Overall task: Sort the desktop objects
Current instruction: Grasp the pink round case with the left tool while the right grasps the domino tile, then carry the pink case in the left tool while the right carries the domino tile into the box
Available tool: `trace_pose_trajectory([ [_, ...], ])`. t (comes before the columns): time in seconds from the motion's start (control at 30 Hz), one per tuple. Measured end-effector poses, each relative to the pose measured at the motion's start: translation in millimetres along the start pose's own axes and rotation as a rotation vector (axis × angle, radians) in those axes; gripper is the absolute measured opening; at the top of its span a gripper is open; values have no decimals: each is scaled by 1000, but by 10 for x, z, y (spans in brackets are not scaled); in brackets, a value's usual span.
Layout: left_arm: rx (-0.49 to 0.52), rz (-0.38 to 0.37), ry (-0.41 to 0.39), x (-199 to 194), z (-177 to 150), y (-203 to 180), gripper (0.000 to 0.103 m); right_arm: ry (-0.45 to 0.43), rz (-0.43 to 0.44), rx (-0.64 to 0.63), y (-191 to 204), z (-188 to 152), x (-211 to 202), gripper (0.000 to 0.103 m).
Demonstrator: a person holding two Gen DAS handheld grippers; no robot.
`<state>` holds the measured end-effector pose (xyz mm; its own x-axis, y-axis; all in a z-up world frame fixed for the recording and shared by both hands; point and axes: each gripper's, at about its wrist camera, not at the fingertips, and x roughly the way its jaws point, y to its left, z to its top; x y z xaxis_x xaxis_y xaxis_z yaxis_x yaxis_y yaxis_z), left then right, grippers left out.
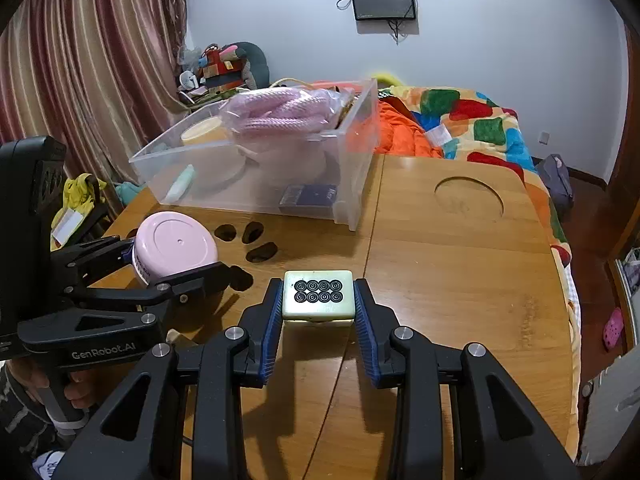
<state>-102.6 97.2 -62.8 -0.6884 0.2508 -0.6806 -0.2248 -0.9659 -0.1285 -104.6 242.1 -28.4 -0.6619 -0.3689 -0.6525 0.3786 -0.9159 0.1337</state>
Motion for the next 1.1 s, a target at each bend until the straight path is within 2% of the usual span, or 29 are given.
trace_pose_trajectory([
  [0.33,-43,0,-90,-357,147,187,64,-32,-23,-50,148,128,-133,31],
  [0.63,-90,18,-185,-671,450,508,64,-103,-42,-103,238,441,-335,31],
  [0.9,-94,55,-201,-664,719,740,64,-160,11,-143,386,845,-355,31],
  [1.1,-110,67,-197,-525,863,908,64,-143,52,-186,578,1035,-115,31],
])
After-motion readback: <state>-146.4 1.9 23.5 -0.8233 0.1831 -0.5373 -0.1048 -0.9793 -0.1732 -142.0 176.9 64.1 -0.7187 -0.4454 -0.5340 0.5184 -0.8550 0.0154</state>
